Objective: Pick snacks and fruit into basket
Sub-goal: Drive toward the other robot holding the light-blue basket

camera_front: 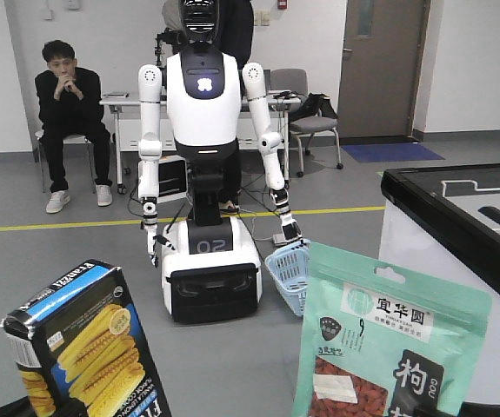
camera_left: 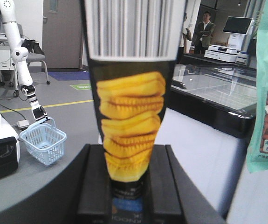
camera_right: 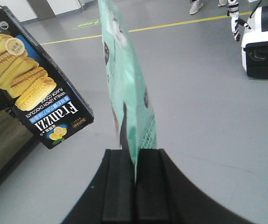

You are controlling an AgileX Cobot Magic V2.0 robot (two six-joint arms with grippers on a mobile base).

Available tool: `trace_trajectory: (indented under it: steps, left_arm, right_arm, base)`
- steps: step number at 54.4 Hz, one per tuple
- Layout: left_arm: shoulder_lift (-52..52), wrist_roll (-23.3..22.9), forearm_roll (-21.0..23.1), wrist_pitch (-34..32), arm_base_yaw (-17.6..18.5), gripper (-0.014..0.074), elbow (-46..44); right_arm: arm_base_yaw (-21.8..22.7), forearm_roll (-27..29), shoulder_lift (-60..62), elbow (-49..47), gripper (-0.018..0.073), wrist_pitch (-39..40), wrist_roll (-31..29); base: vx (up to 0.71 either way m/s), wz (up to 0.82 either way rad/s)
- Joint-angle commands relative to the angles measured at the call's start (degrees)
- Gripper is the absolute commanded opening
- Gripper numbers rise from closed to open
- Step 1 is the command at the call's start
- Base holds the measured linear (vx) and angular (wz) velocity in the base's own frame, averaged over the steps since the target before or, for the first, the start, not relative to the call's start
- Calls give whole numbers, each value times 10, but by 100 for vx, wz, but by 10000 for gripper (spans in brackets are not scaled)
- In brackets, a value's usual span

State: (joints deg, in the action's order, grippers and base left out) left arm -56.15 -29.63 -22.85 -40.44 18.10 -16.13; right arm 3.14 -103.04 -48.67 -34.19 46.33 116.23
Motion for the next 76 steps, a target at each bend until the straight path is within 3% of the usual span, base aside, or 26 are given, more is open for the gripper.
trace_trajectory:
  steps: [1, 76]
  left_arm:
    - [10, 1, 15, -55, 2, 0, -14]
    - [10, 1, 15, -55, 2, 0, -14]
  right_arm:
    - [1, 10, 3, -17, -9, -7, -6]
    - [1, 10, 3, -17, -9, -9, -6]
  base:
    - [58, -1]
    - [49, 5]
